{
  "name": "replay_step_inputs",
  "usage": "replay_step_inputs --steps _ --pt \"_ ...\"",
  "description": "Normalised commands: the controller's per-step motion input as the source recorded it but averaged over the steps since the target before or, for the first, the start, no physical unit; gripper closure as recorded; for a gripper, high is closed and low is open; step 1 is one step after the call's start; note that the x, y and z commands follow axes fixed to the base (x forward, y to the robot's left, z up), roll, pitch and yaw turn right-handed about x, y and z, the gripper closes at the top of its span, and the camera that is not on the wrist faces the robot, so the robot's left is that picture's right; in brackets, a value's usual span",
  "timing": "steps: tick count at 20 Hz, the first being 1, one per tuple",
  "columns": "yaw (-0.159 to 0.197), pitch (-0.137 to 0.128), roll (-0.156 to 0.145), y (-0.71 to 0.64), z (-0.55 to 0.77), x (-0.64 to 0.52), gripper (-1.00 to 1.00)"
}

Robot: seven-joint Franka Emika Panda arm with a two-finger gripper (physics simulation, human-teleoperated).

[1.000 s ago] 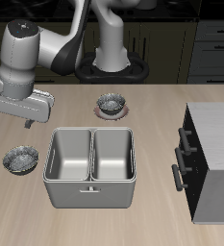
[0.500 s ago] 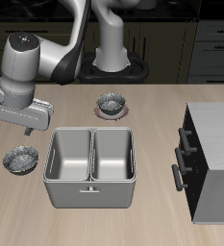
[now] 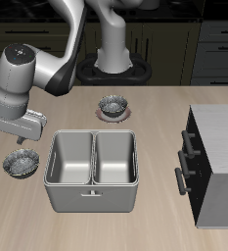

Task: Pick up the bowl on the table and place it on top of the white cabinet

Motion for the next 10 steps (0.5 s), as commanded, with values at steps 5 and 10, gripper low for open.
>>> replay_step_inputs --steps 5,10 --pt "-0.016 -0.019 -0.005 -0.03 -0.13 -0.04 -1.00" --pt "-0.021 0.019 0.002 0.04 -0.19 0.01 -1.00"
